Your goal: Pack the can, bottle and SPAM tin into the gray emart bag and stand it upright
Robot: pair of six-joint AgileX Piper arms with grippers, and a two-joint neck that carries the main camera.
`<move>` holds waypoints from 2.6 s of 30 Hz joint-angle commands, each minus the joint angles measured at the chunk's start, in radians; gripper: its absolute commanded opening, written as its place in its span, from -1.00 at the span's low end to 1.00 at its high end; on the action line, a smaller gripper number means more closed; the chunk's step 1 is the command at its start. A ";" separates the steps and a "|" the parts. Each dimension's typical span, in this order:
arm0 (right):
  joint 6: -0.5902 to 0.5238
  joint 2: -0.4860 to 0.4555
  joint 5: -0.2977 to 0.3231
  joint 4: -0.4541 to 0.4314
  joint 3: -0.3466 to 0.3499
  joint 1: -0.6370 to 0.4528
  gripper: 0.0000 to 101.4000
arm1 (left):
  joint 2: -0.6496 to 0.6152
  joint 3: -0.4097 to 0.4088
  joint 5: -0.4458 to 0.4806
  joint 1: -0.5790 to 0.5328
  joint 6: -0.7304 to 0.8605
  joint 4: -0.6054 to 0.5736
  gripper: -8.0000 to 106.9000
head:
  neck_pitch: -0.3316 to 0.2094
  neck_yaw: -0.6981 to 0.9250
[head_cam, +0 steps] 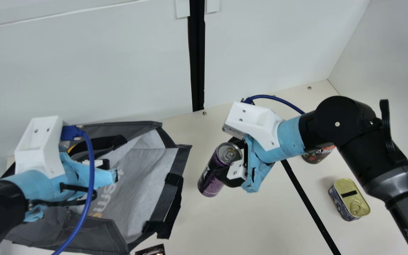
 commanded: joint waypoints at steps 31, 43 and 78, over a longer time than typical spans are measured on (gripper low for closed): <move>0.027 -0.050 0.000 0.276 -0.087 0.025 -1.00 | 0.000 0.000 0.000 0.000 0.000 0.000 -1.00 | -0.023 -0.002; -0.022 -0.054 0.000 0.321 -0.060 0.010 -1.00 | 0.000 0.000 0.000 0.000 0.000 0.000 -1.00 | -0.023 -0.002; -0.055 0.025 0.000 0.365 -0.066 0.039 -1.00 | 0.000 0.000 0.000 0.000 0.000 0.000 -1.00 | -0.023 -0.002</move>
